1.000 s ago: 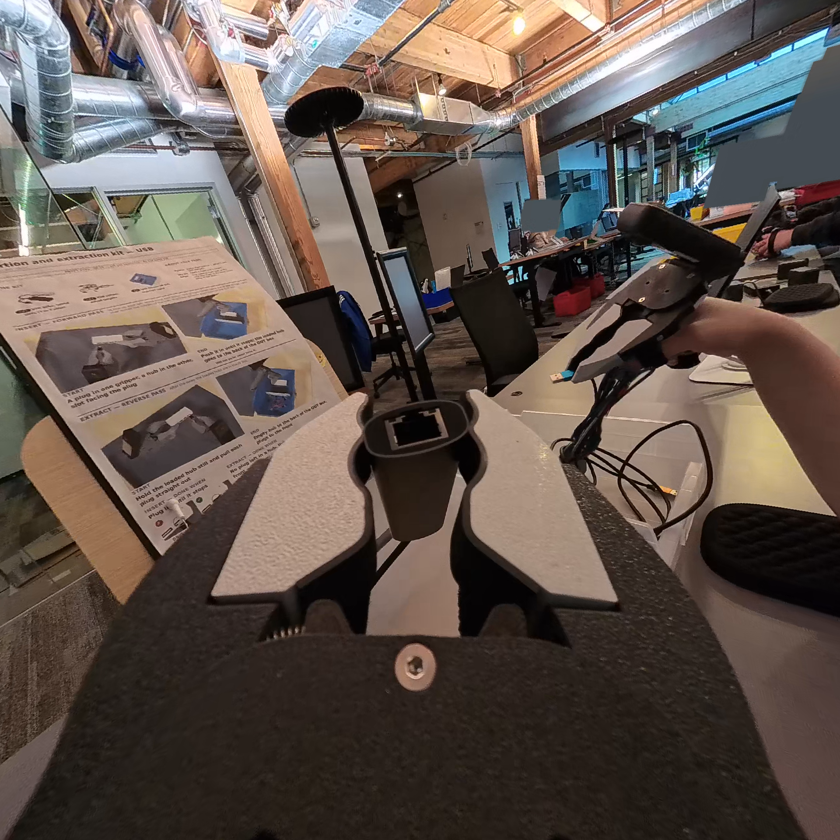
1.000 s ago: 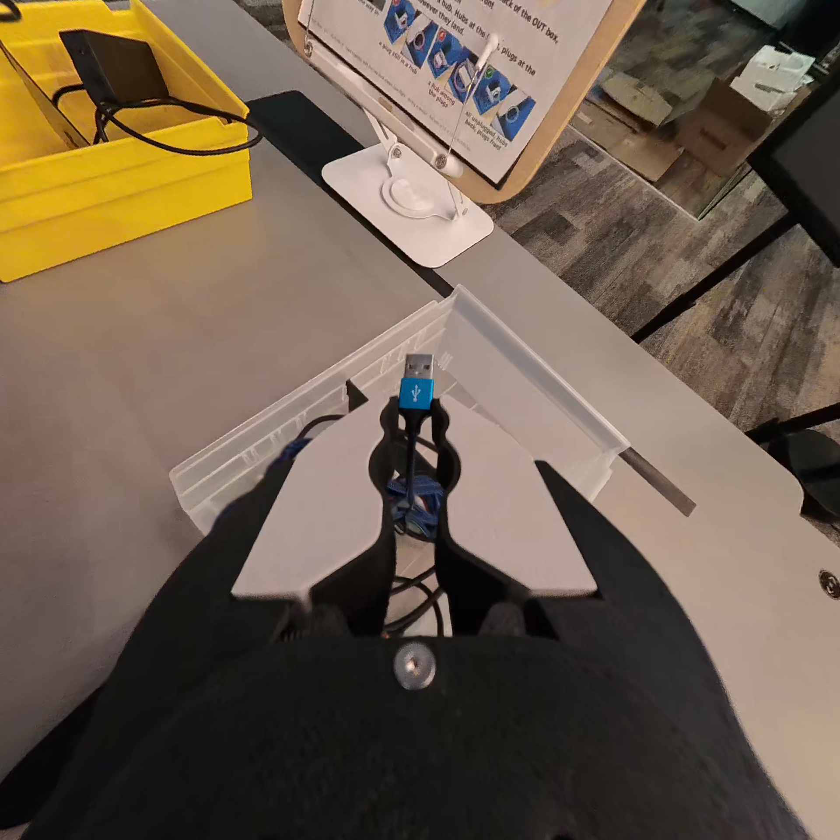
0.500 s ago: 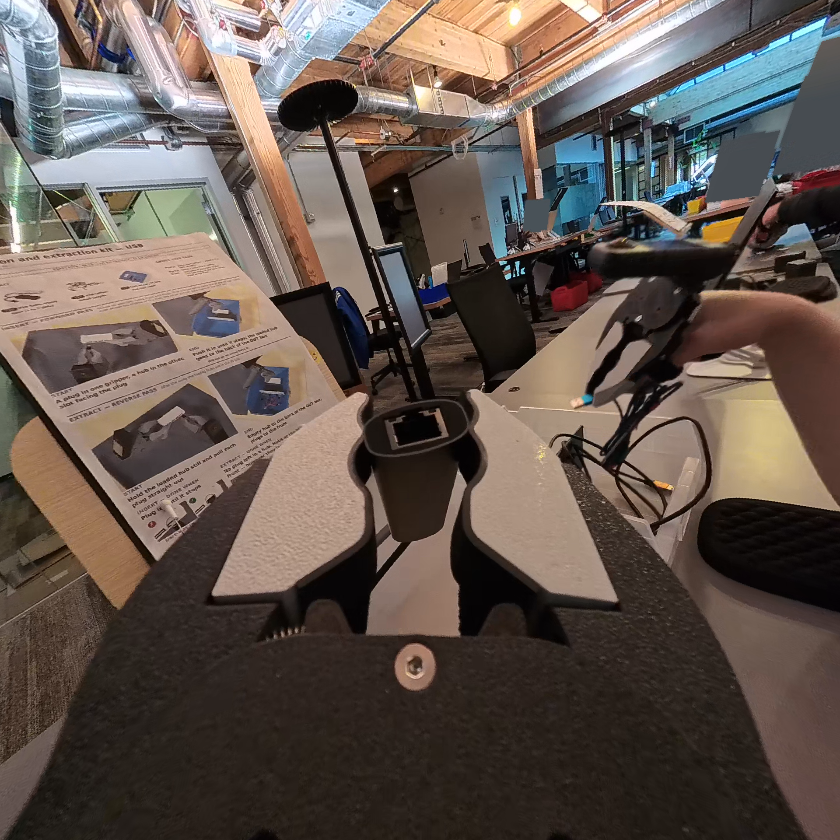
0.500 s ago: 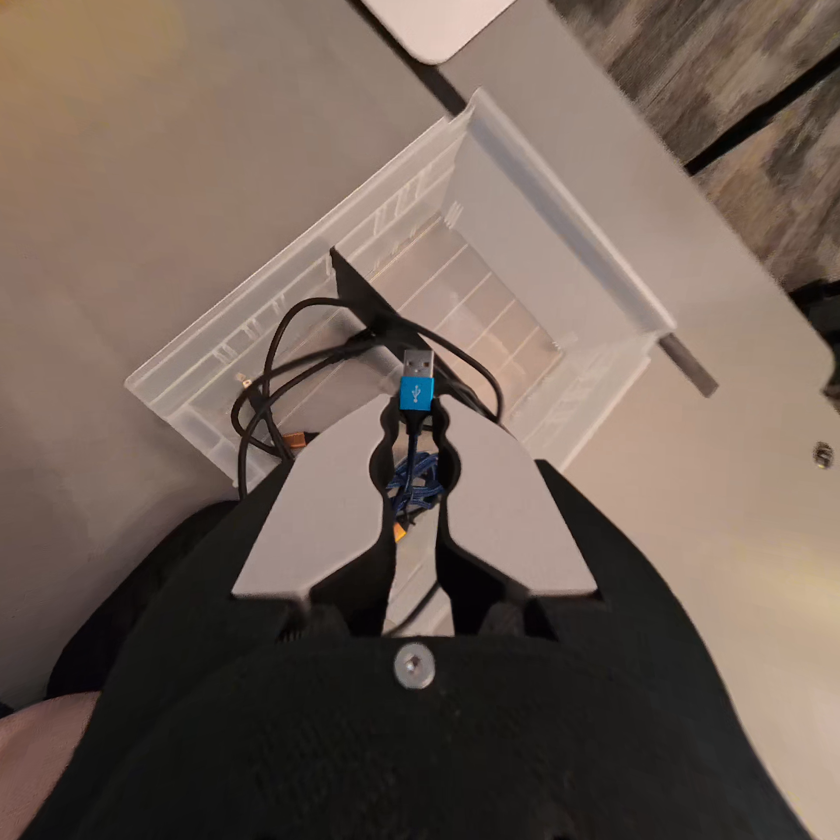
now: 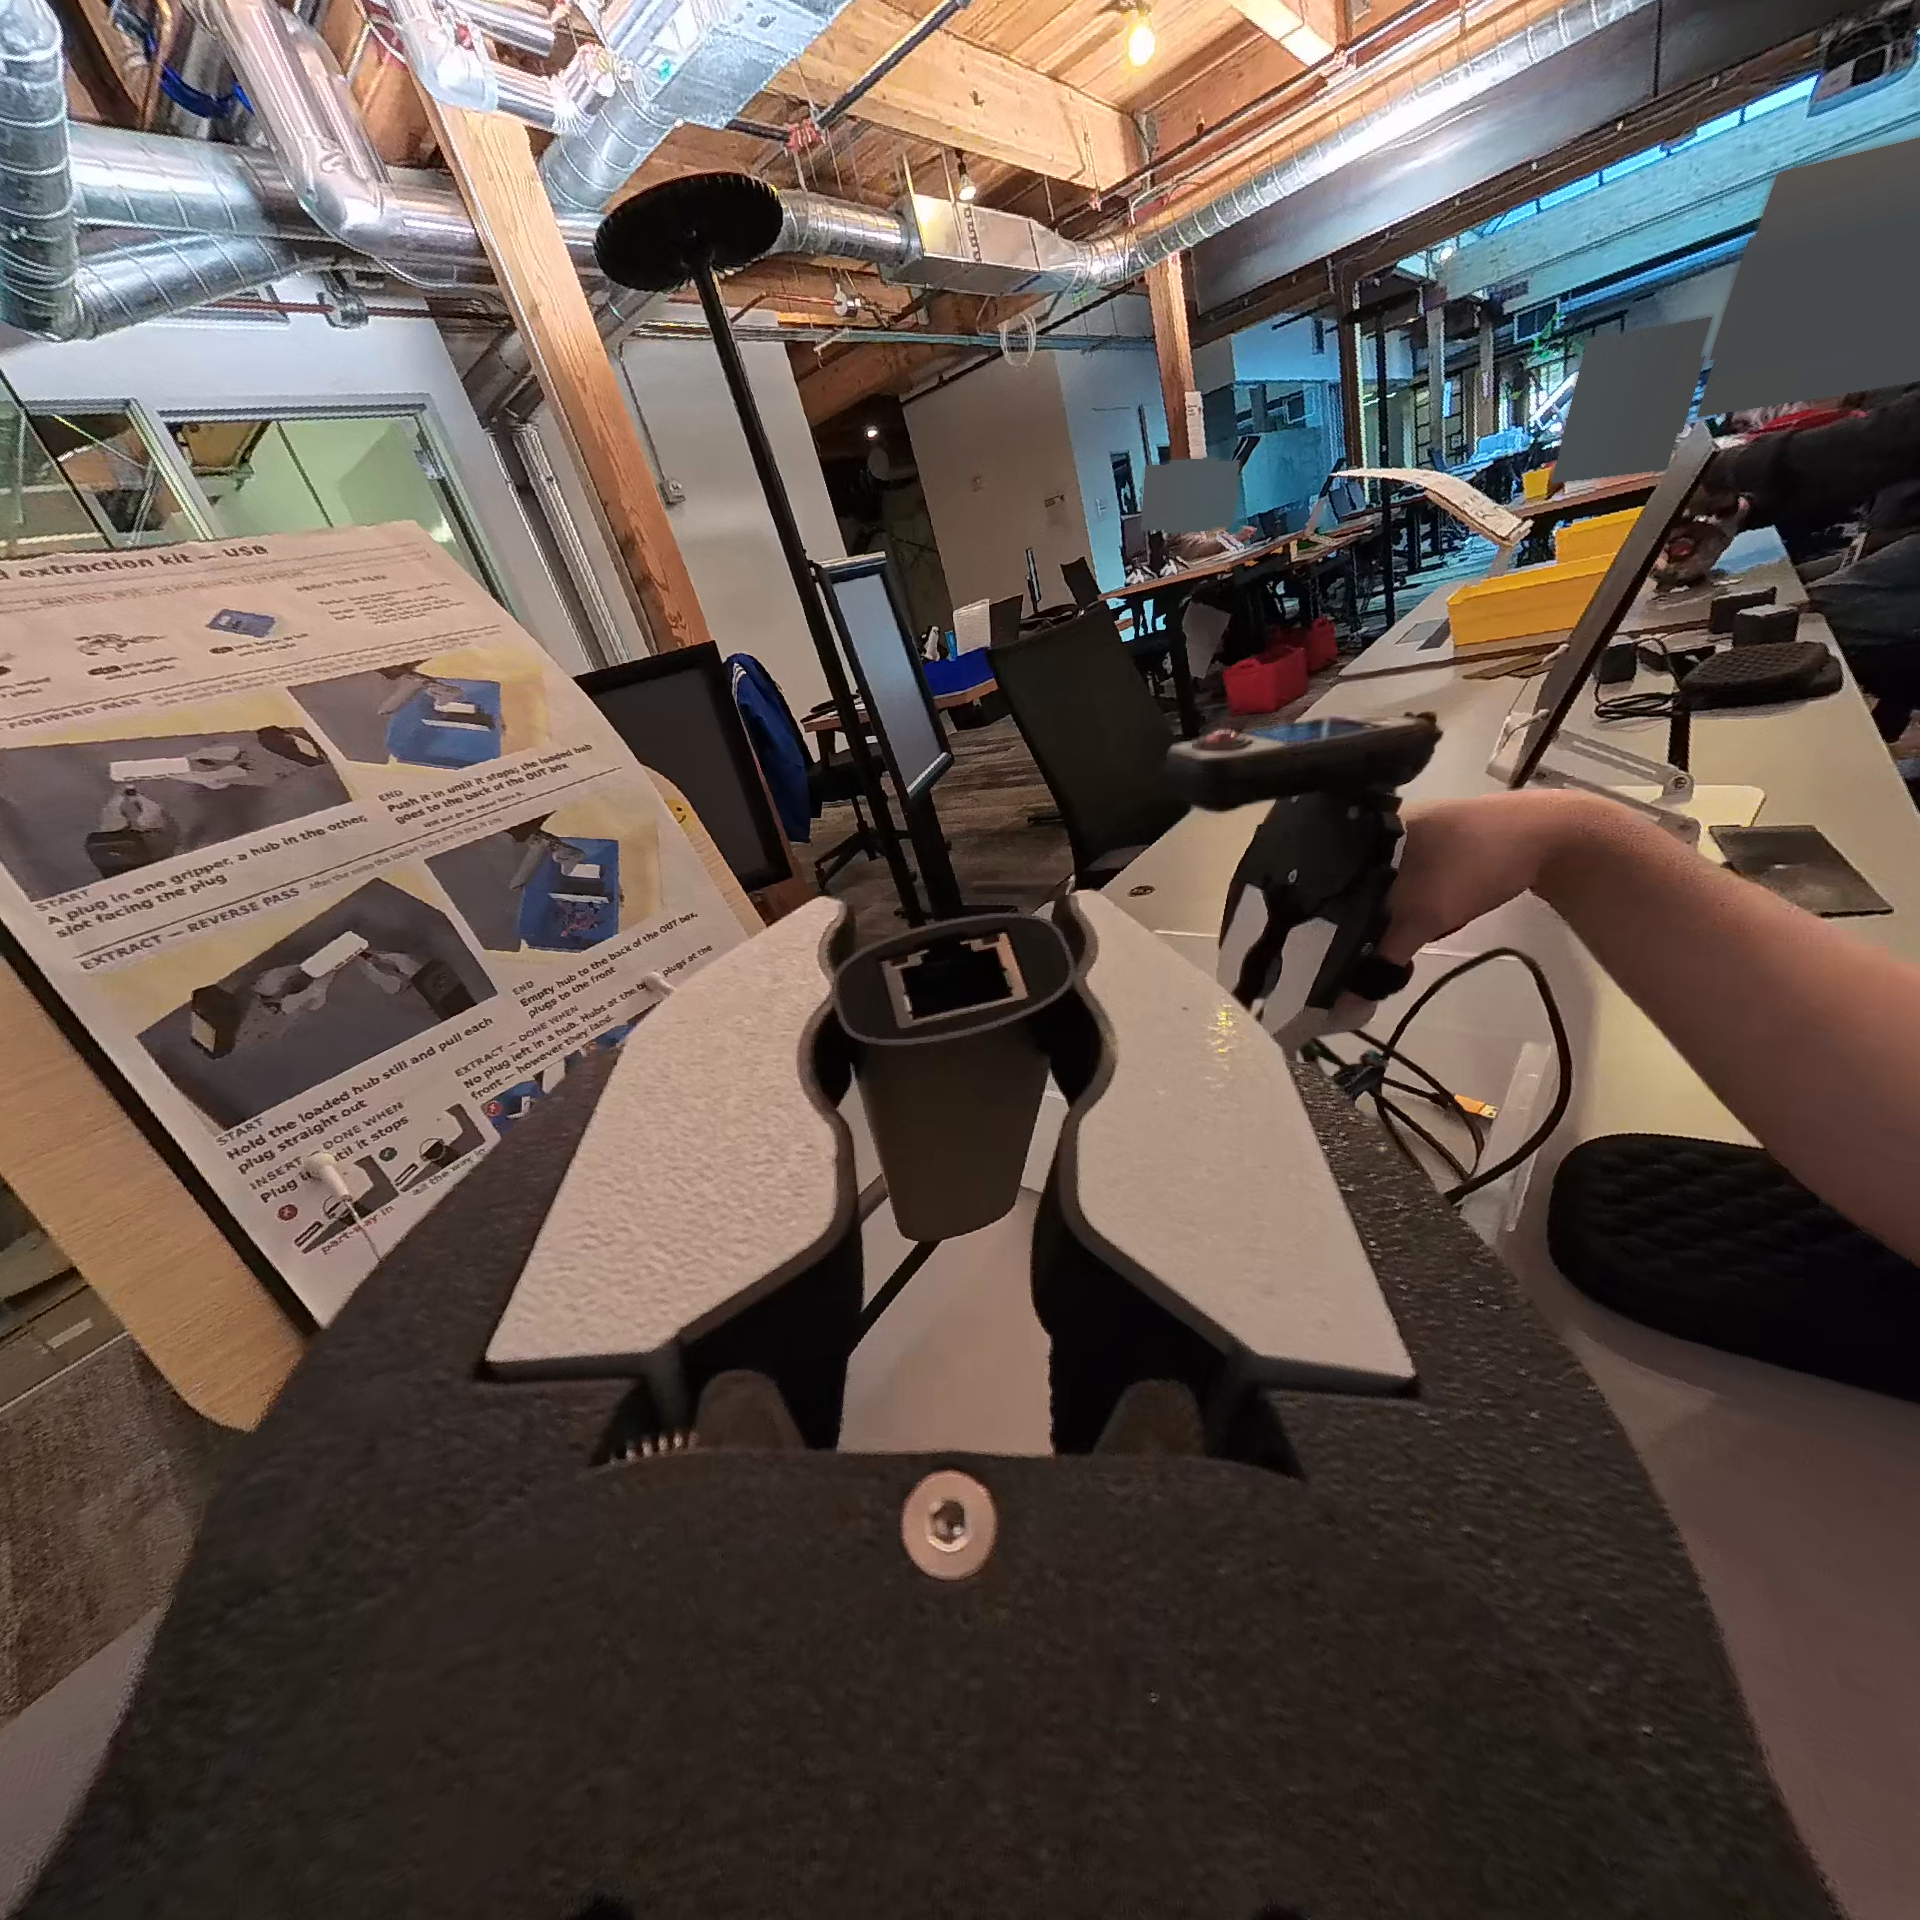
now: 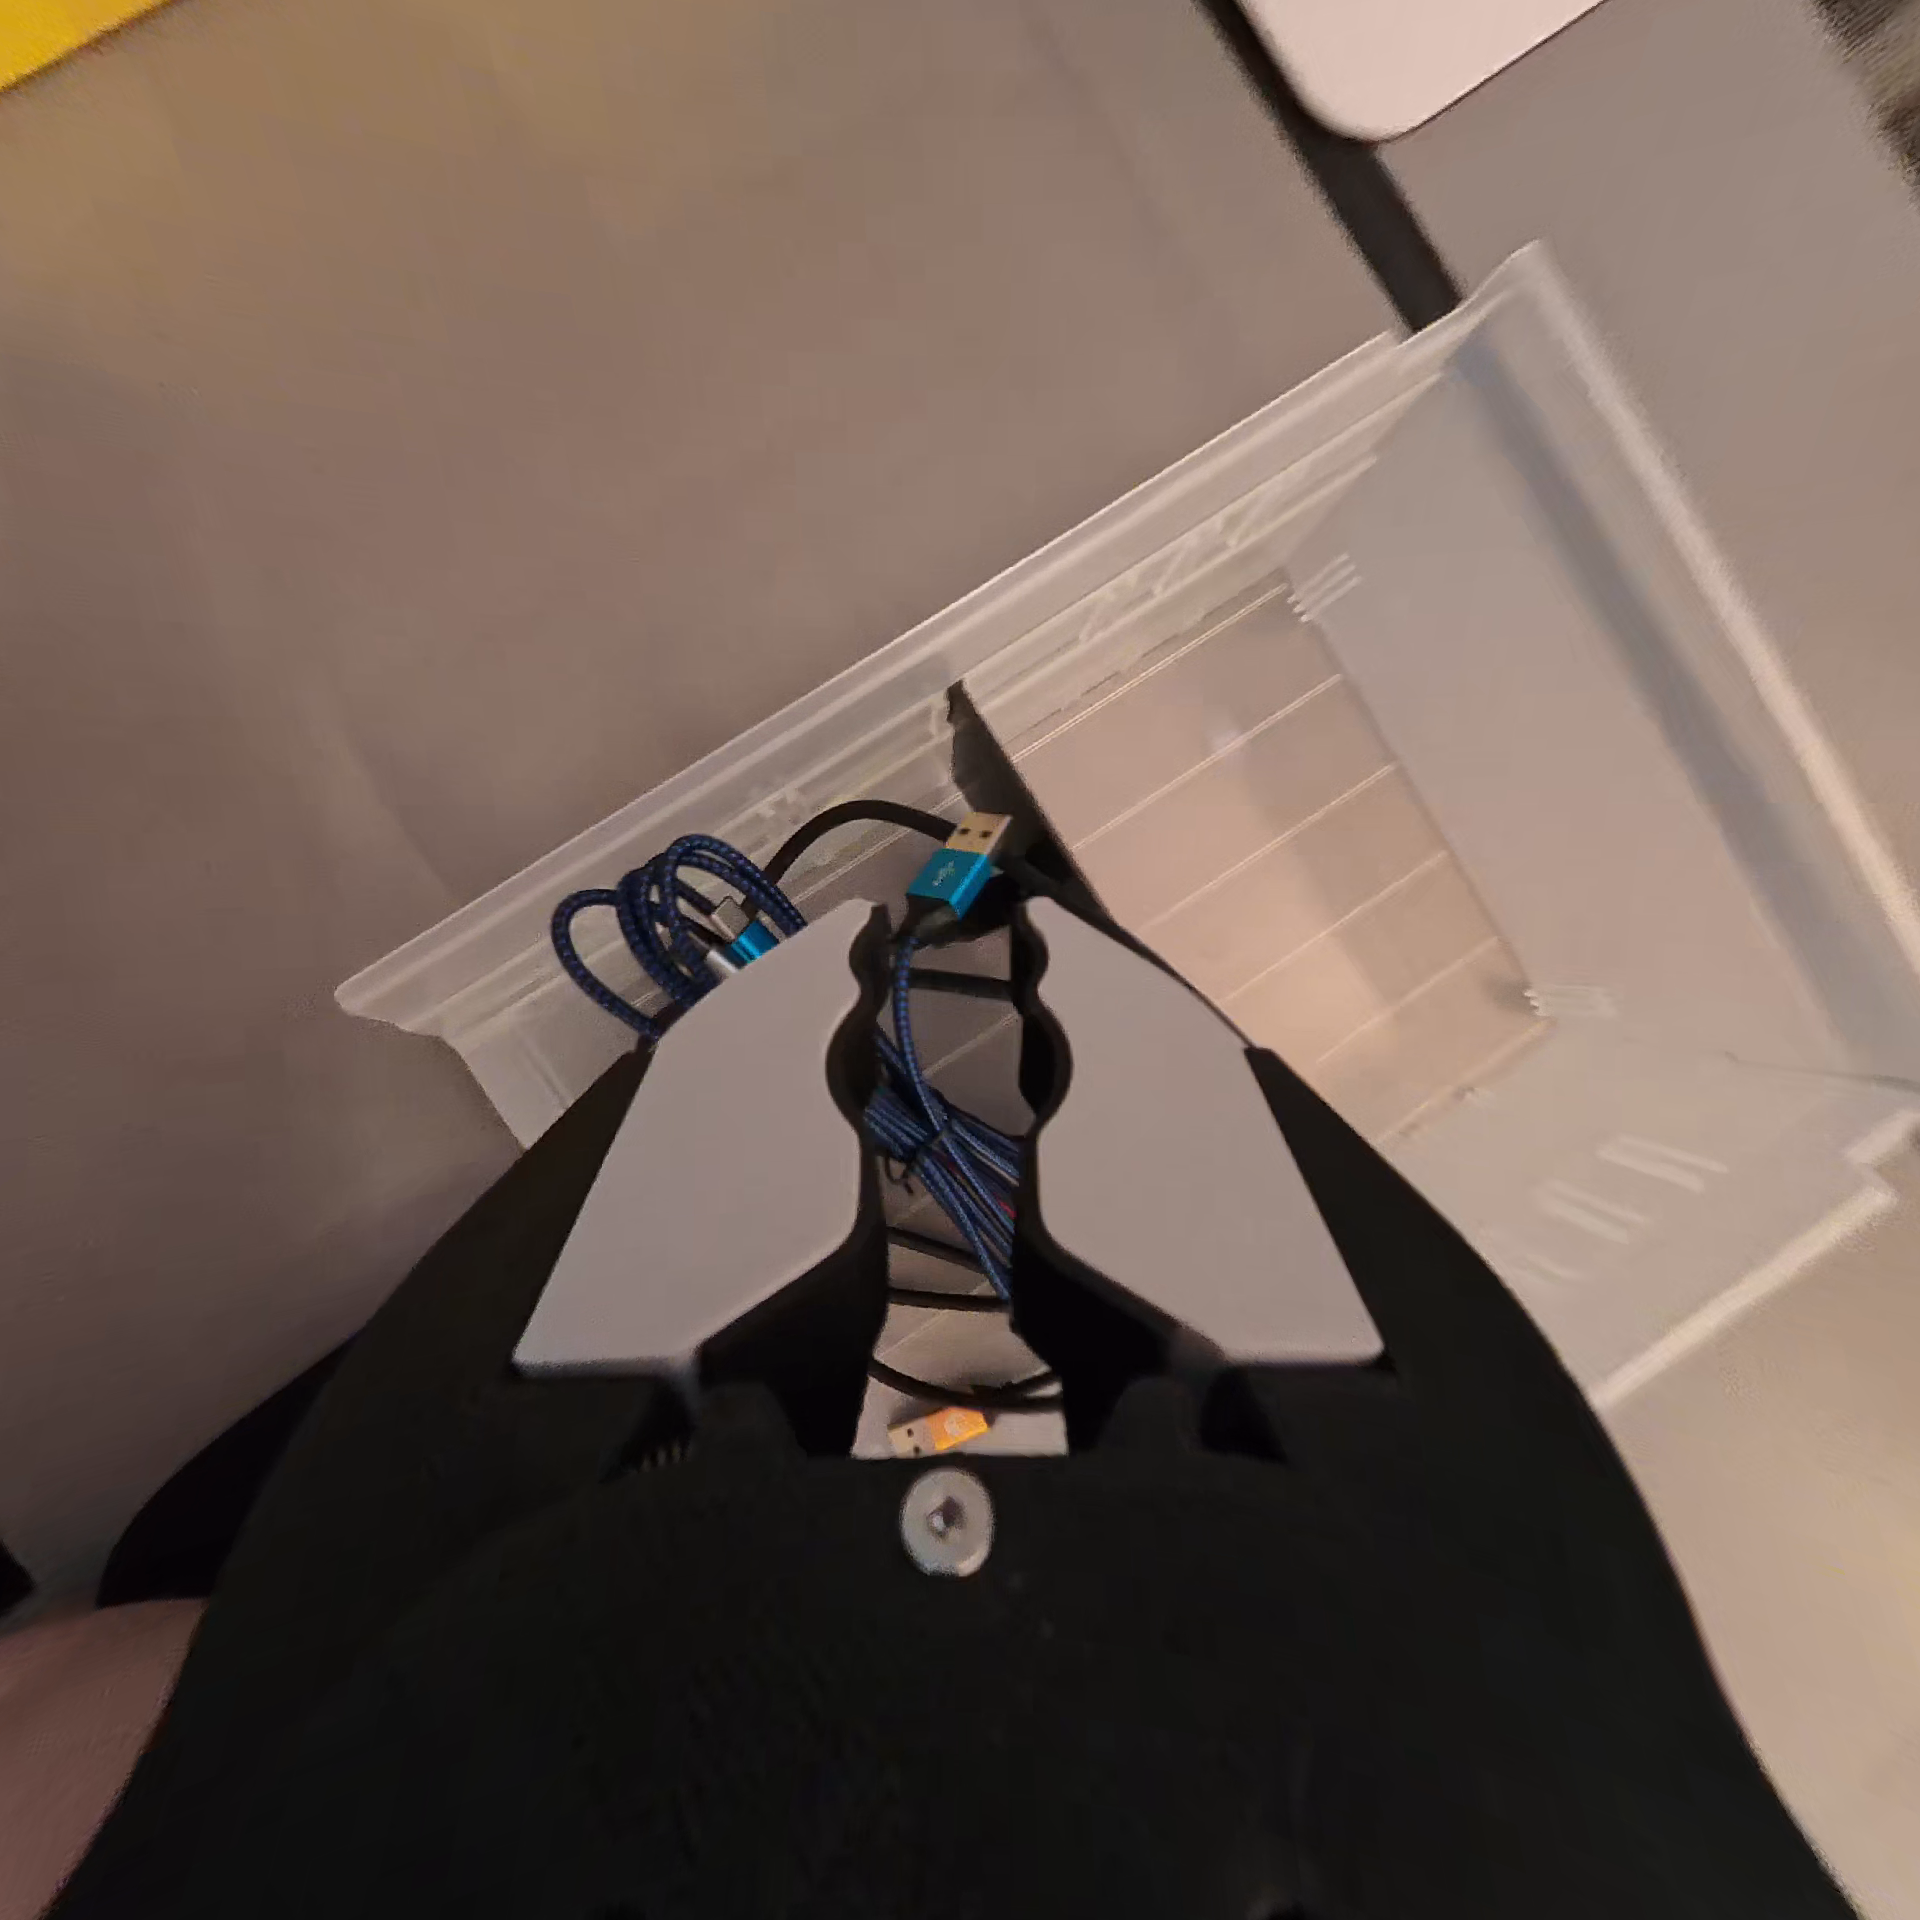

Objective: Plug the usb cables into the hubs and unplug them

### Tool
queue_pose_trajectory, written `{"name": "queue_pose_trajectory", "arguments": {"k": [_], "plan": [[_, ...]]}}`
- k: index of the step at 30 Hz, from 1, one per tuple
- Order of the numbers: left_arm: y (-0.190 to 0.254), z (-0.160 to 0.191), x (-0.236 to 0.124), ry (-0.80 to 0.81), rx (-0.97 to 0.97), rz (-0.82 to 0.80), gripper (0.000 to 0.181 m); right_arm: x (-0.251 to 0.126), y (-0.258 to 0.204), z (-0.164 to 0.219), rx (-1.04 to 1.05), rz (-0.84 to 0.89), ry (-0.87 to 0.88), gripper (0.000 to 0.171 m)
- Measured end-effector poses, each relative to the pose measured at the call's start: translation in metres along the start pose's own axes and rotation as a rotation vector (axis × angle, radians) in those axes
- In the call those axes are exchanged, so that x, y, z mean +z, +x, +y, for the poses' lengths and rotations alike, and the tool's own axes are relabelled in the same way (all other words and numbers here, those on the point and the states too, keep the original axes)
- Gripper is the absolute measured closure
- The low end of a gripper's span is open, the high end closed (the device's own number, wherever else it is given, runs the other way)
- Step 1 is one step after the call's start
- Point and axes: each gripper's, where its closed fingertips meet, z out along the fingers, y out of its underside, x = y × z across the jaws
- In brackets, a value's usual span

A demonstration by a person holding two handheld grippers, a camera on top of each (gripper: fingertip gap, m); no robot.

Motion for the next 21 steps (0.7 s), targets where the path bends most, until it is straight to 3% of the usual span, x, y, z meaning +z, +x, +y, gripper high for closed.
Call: {"name": "queue_pose_trajectory", "arguments": {"k": [4, 8, 10, 14, 18, 21], "plan": [[0.004, -0.006, -0.002, 0.032, -0.042, 0.035, 0.145, -0.036, -0.008, -0.045, -0.134, 0.119, 0.23, 0.142], [0.012, -0.019, -0.007, 0.088, -0.085, 0.086, 0.145, -0.05, -0.082, -0.123, -0.385, 0.028, 0.572, 0.116], [0.019, -0.029, -0.011, 0.128, -0.12, 0.134, 0.145, -0.042, -0.133, -0.151, -0.49, -0.087, 0.694, 0.115], [0.031, -0.048, -0.022, 0.201, -0.174, 0.213, 0.145, -0.02, -0.199, -0.19, -0.445, -0.244, 0.859, 0.114], [0.037, -0.058, -0.029, 0.232, -0.193, 0.252, 0.145, -0.012, -0.213, -0.203, -0.379, -0.266, 0.982, 0.117], [0.037, -0.062, -0.033, 0.251, -0.224, 0.283, 0.145, -0.026, -0.206, -0.208, -0.345, -0.239, 1.104, 0.118]]}}
